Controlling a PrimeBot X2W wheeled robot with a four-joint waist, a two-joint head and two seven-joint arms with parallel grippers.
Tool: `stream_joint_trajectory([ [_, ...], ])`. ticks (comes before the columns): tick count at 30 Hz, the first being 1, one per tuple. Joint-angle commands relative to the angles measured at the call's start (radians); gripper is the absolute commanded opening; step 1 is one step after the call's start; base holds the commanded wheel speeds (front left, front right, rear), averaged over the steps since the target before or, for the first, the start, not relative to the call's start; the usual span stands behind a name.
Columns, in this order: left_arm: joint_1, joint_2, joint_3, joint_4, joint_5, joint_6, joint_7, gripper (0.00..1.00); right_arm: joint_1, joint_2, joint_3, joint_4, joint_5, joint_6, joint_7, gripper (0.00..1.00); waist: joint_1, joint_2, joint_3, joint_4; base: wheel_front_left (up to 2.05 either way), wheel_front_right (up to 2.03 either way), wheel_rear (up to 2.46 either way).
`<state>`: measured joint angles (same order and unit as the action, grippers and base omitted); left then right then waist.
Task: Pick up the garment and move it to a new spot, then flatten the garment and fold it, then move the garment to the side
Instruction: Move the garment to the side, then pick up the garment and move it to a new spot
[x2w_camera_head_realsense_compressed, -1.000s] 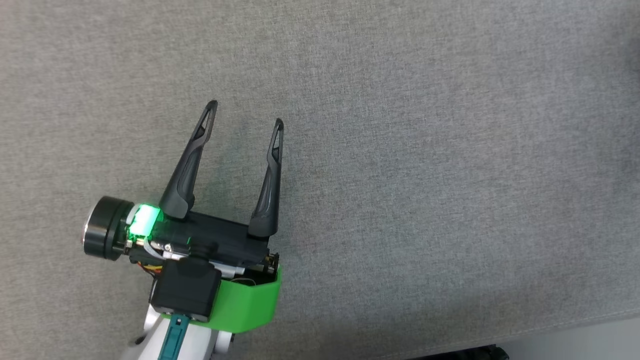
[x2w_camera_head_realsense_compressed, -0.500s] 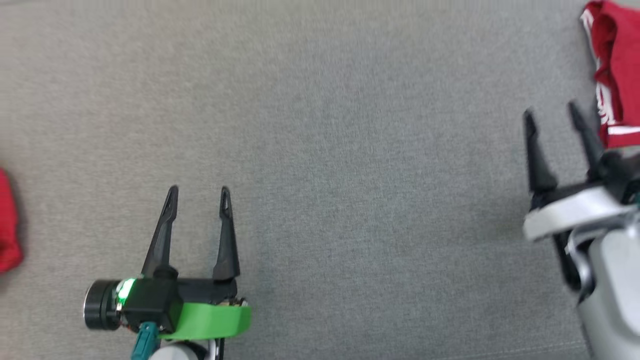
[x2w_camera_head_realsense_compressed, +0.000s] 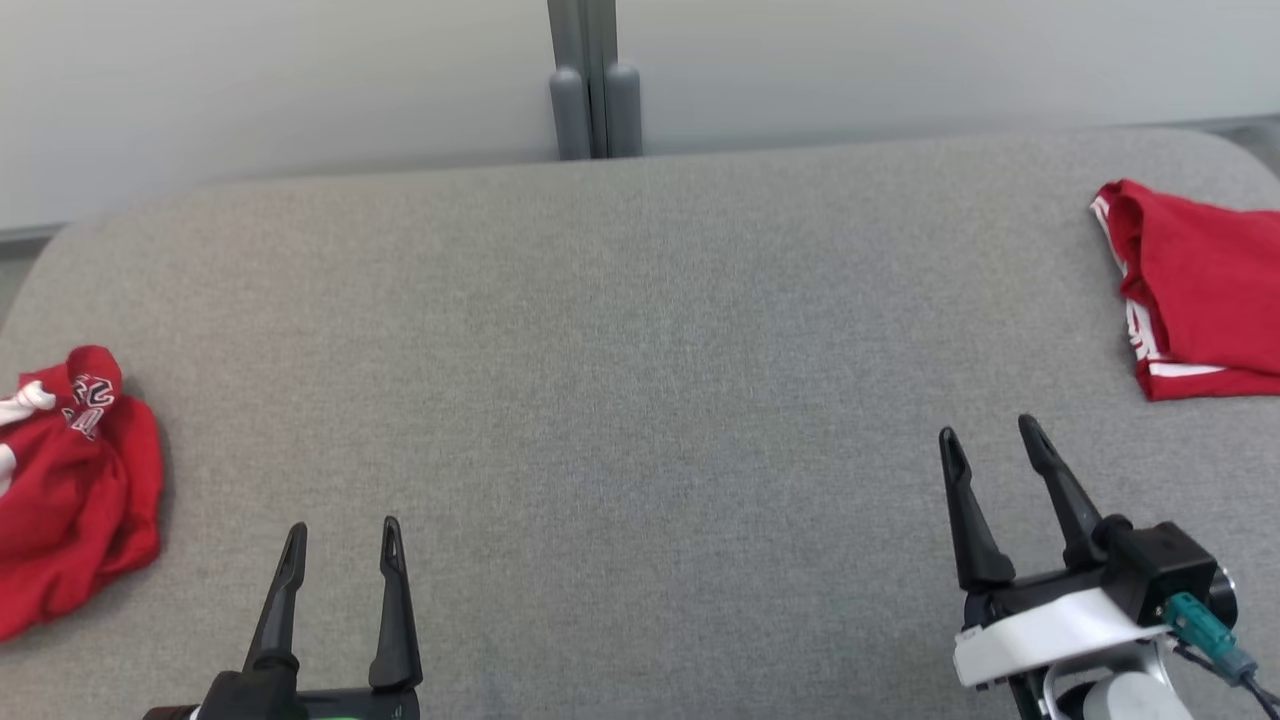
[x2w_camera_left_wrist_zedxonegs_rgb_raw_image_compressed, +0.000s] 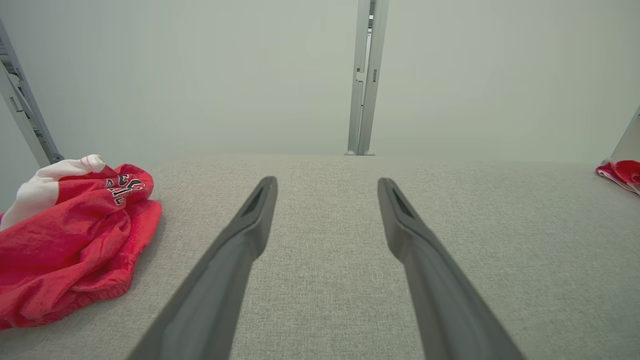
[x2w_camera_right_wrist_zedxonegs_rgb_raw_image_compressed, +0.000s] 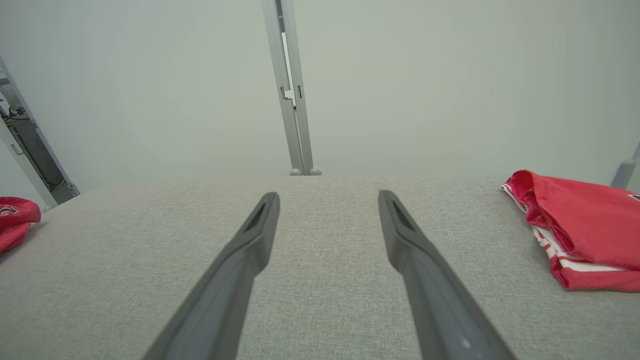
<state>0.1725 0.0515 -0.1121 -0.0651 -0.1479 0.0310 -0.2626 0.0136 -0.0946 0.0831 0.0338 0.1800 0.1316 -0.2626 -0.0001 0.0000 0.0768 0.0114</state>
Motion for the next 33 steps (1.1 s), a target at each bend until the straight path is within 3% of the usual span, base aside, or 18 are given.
stream_joint_trajectory([
  [1, 0.017, 0.0, 0.004, -0.004, -0.01, 0.001, -0.003, 1.0, 0.028, 0.002, 0.005, -0.004, 0.01, -0.002, -0.003, 1.0, 0.0001, 0.0, -0.08, -0.005, 0.0, 0.0, 0.0],
  [11, 0.047, -0.001, 0.009, 0.009, 0.023, 0.004, -0.003, 1.0, 0.086, -0.01, 0.03, 0.015, -0.006, -0.002, -0.003, 1.0, 0.0001, 0.0, -0.133, -0.015, 0.0, 0.0, 0.0],
  [33, 0.062, -0.001, -0.002, 0.07, 0.027, -0.006, -0.003, 1.0, 0.104, -0.011, 0.052, 0.031, -0.016, -0.002, -0.003, 1.0, 0.0001, 0.0, -0.142, -0.014, 0.0, 0.0, 0.0],
])
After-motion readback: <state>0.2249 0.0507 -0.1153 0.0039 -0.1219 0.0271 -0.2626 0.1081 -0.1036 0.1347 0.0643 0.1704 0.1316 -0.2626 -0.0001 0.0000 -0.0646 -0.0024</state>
